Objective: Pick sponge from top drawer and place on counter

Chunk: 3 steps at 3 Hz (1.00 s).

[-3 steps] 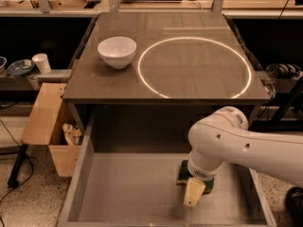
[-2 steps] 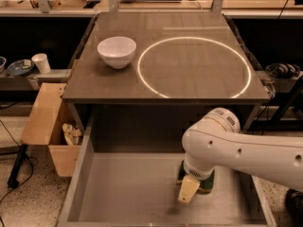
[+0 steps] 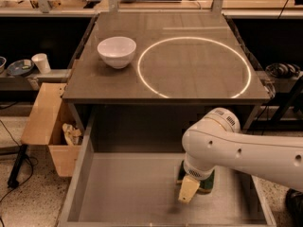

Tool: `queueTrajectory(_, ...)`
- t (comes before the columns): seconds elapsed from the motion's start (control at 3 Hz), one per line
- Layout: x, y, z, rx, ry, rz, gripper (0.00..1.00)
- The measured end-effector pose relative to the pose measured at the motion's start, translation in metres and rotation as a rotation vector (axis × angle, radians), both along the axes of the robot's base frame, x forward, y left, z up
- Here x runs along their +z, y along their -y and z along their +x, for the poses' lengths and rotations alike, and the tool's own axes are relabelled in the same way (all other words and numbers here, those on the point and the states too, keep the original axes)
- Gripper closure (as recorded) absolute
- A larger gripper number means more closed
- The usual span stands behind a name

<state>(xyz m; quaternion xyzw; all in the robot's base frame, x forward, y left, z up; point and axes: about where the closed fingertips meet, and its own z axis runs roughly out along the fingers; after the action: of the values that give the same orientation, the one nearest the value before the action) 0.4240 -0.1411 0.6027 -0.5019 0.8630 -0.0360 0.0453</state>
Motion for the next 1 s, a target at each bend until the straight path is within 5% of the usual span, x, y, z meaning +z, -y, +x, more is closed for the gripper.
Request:
queueTrajectory(0.33, 0.0, 0.0, 0.0, 0.0, 0.0, 0.0, 0.22)
queueTrajectory(1.0, 0.0, 0.0, 0.0, 0.0, 0.0, 0.0, 0.76)
